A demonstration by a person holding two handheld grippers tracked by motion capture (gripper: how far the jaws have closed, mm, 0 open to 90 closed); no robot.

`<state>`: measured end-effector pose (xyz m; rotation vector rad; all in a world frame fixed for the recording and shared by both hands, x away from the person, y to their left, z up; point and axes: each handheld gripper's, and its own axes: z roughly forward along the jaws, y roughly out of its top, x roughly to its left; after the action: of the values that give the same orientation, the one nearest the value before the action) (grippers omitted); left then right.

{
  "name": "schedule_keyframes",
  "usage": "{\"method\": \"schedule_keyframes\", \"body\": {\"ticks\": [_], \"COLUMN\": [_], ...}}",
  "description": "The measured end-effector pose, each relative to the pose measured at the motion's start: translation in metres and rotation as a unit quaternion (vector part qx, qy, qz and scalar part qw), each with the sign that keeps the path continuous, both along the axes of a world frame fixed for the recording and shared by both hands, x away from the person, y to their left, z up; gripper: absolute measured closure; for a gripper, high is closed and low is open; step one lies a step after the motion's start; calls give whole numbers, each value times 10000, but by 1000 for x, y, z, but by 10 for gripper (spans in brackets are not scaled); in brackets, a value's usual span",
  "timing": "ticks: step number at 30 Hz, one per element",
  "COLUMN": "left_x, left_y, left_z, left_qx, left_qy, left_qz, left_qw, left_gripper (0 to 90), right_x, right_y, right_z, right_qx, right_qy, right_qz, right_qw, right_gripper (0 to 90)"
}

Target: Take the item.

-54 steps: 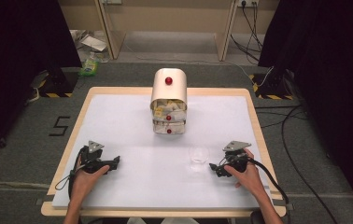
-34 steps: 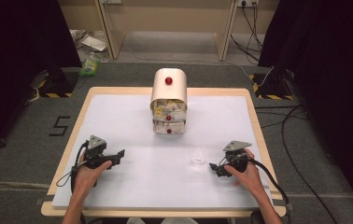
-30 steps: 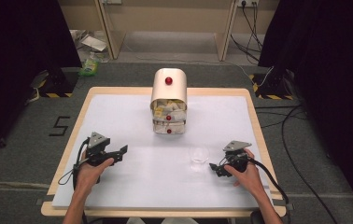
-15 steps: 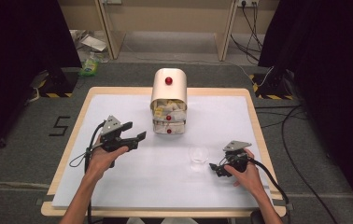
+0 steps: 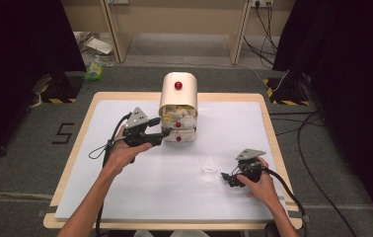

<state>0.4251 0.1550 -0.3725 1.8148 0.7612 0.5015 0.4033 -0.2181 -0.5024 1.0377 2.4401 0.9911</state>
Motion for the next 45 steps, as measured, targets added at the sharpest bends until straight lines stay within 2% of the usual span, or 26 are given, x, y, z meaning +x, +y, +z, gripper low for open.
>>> {"method": "schedule_keyframes", "body": {"ticks": [3,8,11,17,22,27,37,45], "left_x": [7,19,27,36,31,20,1,-11], "left_y": [-7,-13,-15,-20,-20,-21,-17,-16], "left_z": [4,7,7,2,5,6,-1,-3], "left_qx": [80,152,158,364,460,688,697,696], "left_qy": [-46,-8,54,215,172,88,-78,-56], "left_qz": [-34,-43,-27,-112,-159,-217,-307,-357], "left_qw": [10000,9999,9999,9990,9987,9974,9971,9969], "left_gripper": [455,465,469,467,465,480,513,514], "right_x": [0,0,0,0,0,0,0,0], "right_y": [0,0,0,0,0,0,0,0], "right_z": [0,0,0,0,0,0,0,0], "right_qx": [8,5,11,11,11,12,9,9], "right_qy": [2,6,13,11,7,4,2,4], "right_qz": [-4,0,-7,-6,-5,-8,-5,-3], "right_qw": [10000,10000,10000,10000,10000,10000,10000,10000], "right_gripper": [22,22,21,21,21,22,22,21]}}
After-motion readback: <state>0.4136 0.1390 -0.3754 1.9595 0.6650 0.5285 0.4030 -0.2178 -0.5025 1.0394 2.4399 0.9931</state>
